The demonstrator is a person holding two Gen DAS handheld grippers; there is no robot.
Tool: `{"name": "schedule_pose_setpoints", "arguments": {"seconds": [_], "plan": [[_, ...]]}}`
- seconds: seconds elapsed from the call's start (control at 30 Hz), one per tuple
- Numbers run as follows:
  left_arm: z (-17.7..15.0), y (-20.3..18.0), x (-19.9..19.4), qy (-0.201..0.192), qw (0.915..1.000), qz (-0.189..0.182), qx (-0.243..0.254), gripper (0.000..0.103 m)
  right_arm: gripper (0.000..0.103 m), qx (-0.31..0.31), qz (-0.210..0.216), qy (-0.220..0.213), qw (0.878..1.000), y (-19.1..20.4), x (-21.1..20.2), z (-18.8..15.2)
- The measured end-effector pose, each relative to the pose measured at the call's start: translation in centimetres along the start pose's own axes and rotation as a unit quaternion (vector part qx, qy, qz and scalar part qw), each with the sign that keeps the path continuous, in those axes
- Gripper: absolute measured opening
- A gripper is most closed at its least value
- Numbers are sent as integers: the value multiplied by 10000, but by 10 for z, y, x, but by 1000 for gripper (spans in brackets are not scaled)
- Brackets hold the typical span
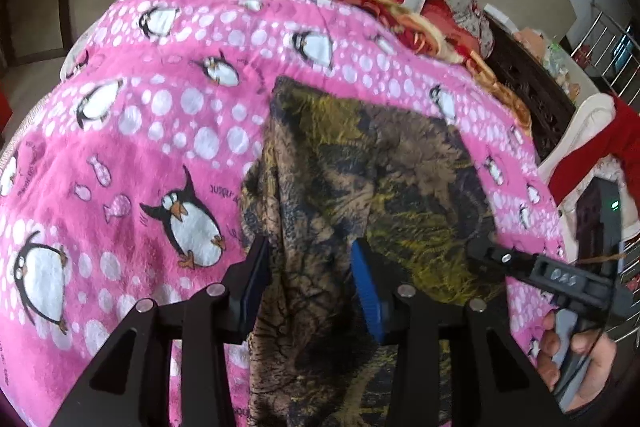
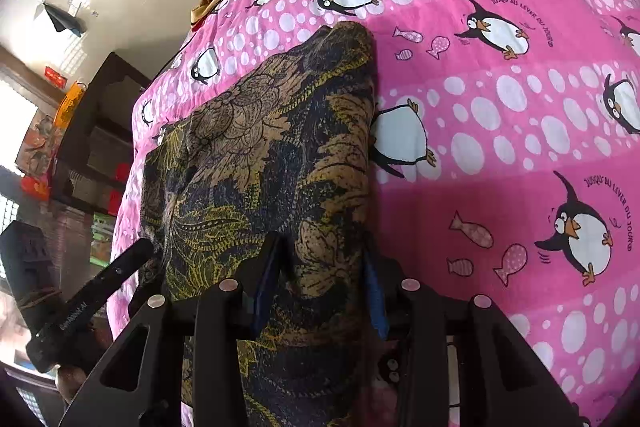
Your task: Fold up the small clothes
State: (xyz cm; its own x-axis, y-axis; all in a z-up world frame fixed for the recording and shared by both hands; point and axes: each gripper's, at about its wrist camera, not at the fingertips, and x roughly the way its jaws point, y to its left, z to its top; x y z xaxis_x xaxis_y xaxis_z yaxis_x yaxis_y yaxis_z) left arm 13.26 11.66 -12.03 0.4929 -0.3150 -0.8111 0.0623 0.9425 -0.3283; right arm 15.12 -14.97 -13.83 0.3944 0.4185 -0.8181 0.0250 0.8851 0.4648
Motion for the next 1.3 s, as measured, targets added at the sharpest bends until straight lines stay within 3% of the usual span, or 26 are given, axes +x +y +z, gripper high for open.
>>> {"name": "schedule_pose_setpoints", "arguments": {"seconds": [0.13,0.23,0.3,0.4,0.5,0.6,0.63,0.67,0.77,0.93,1.0,1.07,1.17,1.2,1.23,1.3], "plan": [[0,6,5,85,9998,-107,-135,42,22,-29,-14,14,10000,0,0,0],[2,7,0,37,9999,-121,-103,27,22,-45,-2,33,10000,-1,0,0],[1,11,3,68,9997,-183,-128,26,22,-44,0,35,10000,0,0,0],[0,15,7,100,9993,-268,-255,29,22,-45,-6,53,10000,0,1,0],[0,15,8,119,9993,-279,-235,42,24,42,60,106,9999,-4,6,2],[1,16,13,151,9991,-313,-239,43,25,178,192,139,9996,-9,8,1],[2,16,14,168,9991,-317,-233,40,25,187,216,149,9995,-10,9,2],[3,16,14,184,9988,-383,-226,30,25,189,238,161,9994,-10,10,2],[6,16,14,234,9982,-491,-253,20,17,108,265,138,9995,-8,7,1],[6,13,7,128,9991,-384,-150,19,14,63,282,99,9995,-6,5,1],[5,11,-4,-16,9996,-260,-106,20,19,49,257,91,9996,-5,2,0],[3,11,-12,-98,9996,-242,-49,30,19,106,299,53,9995,-8,-3,-2],[-3,12,-14,-70,9999,-96,102,31,21,237,477,105,9985,-16,-9,-9],[-4,14,-10,9,9999,-16,138,30,21,278,506,123,9983,-18,-9,-11],[-4,17,-5,98,9999,25,117,23,20,307,549,154,9979,-19,-8,-12],[-5,20,-3,125,9999,-89,25,16,11,190,479,166,9985,-16,-7,-14]]}}
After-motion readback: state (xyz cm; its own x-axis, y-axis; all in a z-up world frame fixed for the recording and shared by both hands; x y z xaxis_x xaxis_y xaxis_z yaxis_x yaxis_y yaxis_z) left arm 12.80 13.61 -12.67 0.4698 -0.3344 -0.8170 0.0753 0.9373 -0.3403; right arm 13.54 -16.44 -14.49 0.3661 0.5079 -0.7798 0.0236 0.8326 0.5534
